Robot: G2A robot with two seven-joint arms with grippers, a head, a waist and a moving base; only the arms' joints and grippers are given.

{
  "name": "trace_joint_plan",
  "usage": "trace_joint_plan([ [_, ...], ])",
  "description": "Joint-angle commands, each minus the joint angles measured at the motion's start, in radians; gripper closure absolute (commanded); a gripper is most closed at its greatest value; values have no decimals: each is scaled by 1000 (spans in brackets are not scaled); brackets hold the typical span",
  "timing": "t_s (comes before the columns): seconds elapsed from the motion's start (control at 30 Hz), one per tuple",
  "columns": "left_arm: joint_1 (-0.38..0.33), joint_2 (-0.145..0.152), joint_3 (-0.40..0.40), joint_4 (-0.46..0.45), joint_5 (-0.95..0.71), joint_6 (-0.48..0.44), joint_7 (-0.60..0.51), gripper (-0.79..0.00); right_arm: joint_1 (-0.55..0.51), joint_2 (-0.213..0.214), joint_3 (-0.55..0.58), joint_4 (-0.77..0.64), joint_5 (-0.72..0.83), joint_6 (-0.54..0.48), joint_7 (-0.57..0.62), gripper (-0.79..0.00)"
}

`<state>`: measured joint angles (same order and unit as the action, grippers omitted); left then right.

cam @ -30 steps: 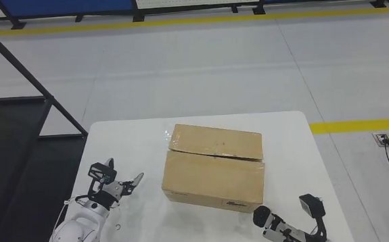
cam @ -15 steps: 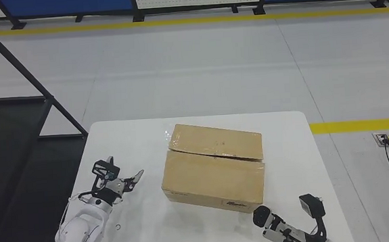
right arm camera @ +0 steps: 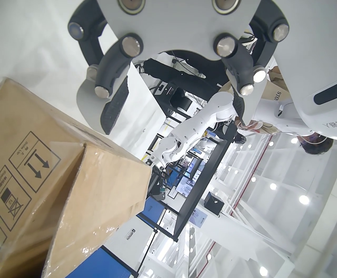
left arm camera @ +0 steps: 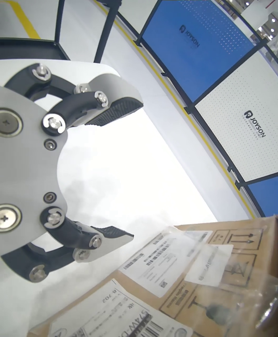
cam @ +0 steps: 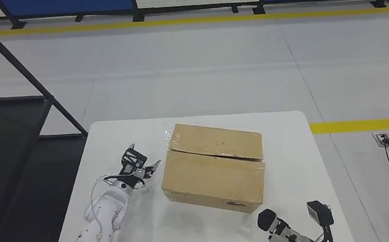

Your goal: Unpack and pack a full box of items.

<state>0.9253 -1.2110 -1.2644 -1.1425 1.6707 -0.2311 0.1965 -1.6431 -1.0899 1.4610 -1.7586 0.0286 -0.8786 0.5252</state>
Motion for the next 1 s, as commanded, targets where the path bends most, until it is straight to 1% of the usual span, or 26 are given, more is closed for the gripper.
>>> trace_joint_plan([
  [0.0, -24, -5, 25, 25, 19, 8, 8, -785, -9, 1, 4, -3, -4, -7, -8, -785],
  [0.1, -48, -13, 50, 54, 32, 24, 23, -785, -20, 2, 7, -8, -12, -12, -16, -785],
  [0.27, -78, -27, 91, 92, 58, 93, 36, -785, -26, 3, 8, -10, -18, -15, -27, -785],
  [0.4, -105, -42, 126, 128, 61, 128, 43, -785, -29, 5, 8, -14, -24, -17, -31, -785],
  [0.63, -146, -70, 174, 200, 61, 241, 60, -785, -38, 7, 10, -26, -34, -13, -39, -785],
  [0.77, -165, -86, 187, 230, 41, 303, 75, -785, -41, 9, 12, -30, -38, -9, -42, -785],
  [0.97, -170, -98, 173, 241, 2, 391, 114, -785, -36, 11, 8, -34, -40, 1, -41, -785],
])
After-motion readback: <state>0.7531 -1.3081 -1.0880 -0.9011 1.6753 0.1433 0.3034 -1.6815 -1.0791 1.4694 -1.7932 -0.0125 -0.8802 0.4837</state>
